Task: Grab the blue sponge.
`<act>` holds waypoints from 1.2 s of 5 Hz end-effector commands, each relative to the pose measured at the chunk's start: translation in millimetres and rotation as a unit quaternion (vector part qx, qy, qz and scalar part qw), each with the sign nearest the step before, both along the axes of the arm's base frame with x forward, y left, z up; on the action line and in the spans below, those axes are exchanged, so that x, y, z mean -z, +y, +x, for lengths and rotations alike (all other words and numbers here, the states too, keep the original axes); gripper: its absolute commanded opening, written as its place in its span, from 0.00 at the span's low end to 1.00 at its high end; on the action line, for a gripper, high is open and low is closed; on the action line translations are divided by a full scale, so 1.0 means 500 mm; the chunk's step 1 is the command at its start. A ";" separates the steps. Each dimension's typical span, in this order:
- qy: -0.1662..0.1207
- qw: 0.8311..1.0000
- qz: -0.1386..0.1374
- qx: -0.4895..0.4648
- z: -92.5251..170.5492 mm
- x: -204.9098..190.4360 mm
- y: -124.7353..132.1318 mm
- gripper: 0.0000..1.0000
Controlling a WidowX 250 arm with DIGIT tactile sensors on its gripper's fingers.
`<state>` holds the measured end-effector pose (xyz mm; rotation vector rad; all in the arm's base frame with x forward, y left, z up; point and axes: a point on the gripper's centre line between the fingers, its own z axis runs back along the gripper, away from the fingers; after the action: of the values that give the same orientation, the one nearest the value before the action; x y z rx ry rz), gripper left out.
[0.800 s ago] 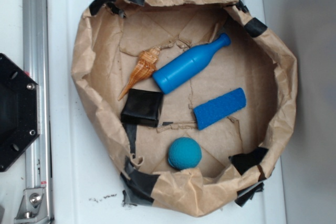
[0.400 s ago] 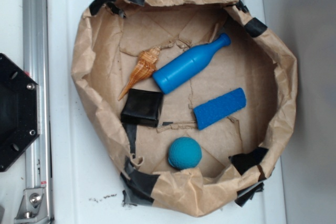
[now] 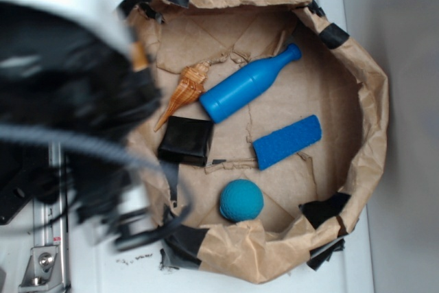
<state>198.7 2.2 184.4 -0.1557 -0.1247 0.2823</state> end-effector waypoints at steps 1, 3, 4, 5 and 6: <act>-0.020 1.000 0.009 0.005 0.125 0.104 0.062 1.00; 0.018 0.999 0.020 0.019 0.235 0.203 0.016 1.00; 0.050 0.998 0.022 0.028 0.265 0.263 -0.041 1.00; 0.081 0.994 0.050 0.047 0.258 0.338 -0.071 1.00; 0.097 0.991 0.073 0.054 0.239 0.384 -0.065 1.00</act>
<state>320.4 -21.2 9.9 -0.0038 0.0565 0.1888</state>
